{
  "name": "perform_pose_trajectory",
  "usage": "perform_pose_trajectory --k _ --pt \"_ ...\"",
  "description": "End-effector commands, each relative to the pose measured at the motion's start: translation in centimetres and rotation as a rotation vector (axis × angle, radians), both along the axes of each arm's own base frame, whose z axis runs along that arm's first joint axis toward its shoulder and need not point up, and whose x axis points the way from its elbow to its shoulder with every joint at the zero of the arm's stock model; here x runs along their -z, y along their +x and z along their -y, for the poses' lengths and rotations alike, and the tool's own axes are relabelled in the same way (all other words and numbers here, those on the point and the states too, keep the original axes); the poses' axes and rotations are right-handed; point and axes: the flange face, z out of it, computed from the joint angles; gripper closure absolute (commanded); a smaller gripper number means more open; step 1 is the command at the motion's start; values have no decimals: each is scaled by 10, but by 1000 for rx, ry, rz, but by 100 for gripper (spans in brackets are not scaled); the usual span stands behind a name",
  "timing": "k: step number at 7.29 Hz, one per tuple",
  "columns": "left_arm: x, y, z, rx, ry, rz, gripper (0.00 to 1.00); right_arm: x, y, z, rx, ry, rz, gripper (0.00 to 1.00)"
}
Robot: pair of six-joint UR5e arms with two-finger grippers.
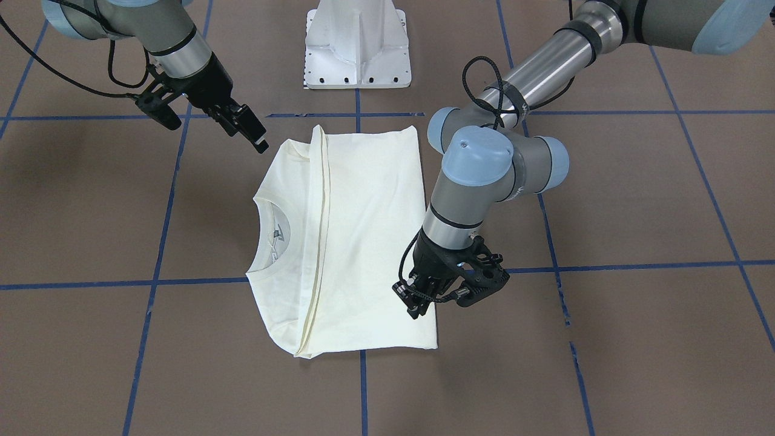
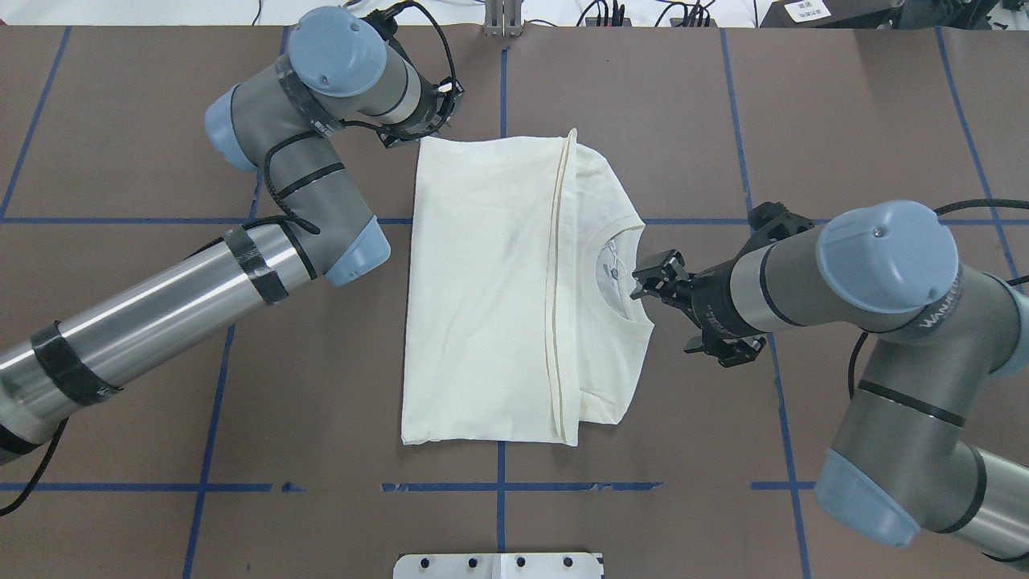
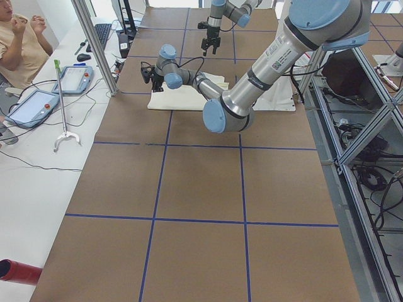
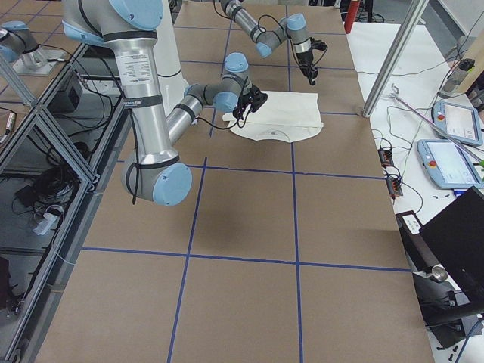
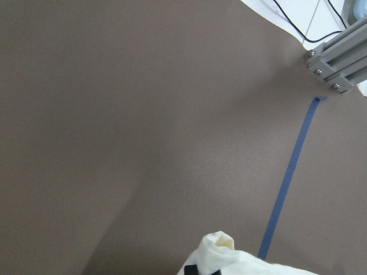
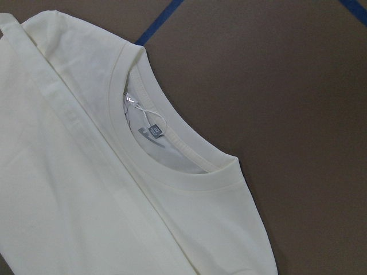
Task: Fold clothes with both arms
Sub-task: 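Move the right gripper to the middle of the shirt's near half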
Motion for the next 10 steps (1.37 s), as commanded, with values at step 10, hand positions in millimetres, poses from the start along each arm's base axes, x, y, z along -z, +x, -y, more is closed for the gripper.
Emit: perform_pose_trajectory --k 10 --pt "-27 -120 -127 -119 48 -130 35 23 -193 -52 698 526 -505 0"
